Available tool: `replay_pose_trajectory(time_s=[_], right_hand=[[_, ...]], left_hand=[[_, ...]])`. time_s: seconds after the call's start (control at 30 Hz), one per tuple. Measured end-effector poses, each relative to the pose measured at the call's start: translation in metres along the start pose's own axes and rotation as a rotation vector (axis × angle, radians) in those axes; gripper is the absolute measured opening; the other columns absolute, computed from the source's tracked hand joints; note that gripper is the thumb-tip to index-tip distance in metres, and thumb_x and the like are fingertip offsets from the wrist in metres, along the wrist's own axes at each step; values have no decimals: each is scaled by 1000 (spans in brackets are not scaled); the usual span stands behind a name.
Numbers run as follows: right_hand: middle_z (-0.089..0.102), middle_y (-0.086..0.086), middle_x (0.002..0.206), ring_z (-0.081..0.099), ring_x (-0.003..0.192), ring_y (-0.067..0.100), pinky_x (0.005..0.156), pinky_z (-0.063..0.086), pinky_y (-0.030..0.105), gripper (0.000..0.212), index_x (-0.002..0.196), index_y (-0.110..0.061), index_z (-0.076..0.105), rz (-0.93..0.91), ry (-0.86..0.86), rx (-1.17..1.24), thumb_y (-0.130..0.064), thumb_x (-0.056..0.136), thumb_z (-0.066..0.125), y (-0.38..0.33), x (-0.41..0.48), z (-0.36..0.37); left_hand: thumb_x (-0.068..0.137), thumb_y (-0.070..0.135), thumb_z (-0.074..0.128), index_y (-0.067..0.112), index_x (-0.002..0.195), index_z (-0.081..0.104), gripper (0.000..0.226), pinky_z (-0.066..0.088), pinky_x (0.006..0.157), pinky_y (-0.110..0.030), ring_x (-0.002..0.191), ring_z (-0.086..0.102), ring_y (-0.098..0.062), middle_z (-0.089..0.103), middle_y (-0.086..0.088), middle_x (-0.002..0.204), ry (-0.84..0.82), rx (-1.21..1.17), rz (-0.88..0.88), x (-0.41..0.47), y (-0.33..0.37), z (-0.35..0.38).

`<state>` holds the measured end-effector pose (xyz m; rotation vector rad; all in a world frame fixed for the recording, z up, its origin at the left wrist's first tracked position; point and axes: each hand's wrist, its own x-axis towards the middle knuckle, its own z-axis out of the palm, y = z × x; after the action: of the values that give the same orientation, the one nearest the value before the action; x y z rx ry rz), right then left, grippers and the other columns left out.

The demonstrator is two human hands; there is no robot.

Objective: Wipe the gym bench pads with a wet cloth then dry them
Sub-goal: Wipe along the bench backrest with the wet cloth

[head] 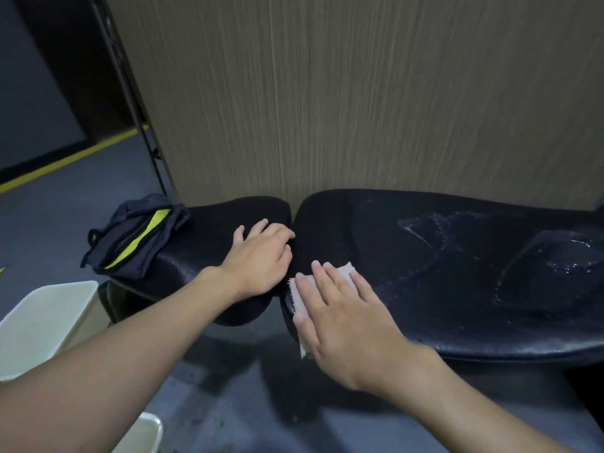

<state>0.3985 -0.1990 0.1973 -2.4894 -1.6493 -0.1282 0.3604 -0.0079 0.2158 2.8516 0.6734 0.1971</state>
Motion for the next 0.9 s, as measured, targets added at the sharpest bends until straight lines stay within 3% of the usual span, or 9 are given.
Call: replay_pose_trajectory(time_s=[0.1, 0.2, 0.37, 0.53, 0.7, 0.9], right_hand=[[5, 10, 166, 3, 153, 24, 122, 4, 46, 83, 158, -17, 11, 6, -123, 10, -47, 85, -12, 10, 20, -6], [-10, 4, 166, -14, 151, 18, 122, -7, 45, 62, 158, -23, -2, 100, -212, 48, -44, 100, 2, 27, 55, -10], [-10, 3, 166, -14, 151, 17, 121, -9, 47, 60, 158, -25, -1, 226, -249, 72, -44, 102, 10, 63, 121, 1], [-7, 4, 166, -12, 152, 19, 121, -9, 49, 62, 158, -25, 2, 322, -253, 71, -44, 100, 12, 97, 186, 5], [15, 5, 164, 2, 152, 19, 121, 1, 47, 59, 152, -25, 26, 392, -218, 61, -45, 97, 17, 125, 222, 3], [1, 4, 166, -8, 152, 18, 121, -6, 46, 60, 157, -24, 13, 413, -235, 69, -44, 100, 15, 115, 211, 2]], left_hand=[[104, 25, 28, 24, 142, 45, 41, 6, 118, -60, 150, 14, -17, 39, 13, 151, 42, -29, 9, 4, 3, 4], [104, 29, 27, 27, 142, 44, 41, 5, 118, -59, 150, 13, -15, 40, 15, 150, 52, -25, 13, 5, 2, 8], [102, 44, 27, 31, 147, 35, 48, 5, 118, -59, 151, 7, -14, 32, 17, 154, 41, 59, 25, 7, 1, 12], [102, 47, 23, 32, 149, 30, 50, 4, 118, -59, 151, 4, -13, 27, 18, 157, 44, 103, 36, 9, -1, 14], [102, 46, 19, 33, 149, 29, 50, 5, 117, -59, 150, 4, -12, 26, 19, 156, 49, 129, 40, 9, -1, 16], [102, 43, 18, 31, 148, 29, 49, 7, 116, -61, 150, 6, -13, 27, 17, 155, 48, 148, 41, 9, 1, 16]])
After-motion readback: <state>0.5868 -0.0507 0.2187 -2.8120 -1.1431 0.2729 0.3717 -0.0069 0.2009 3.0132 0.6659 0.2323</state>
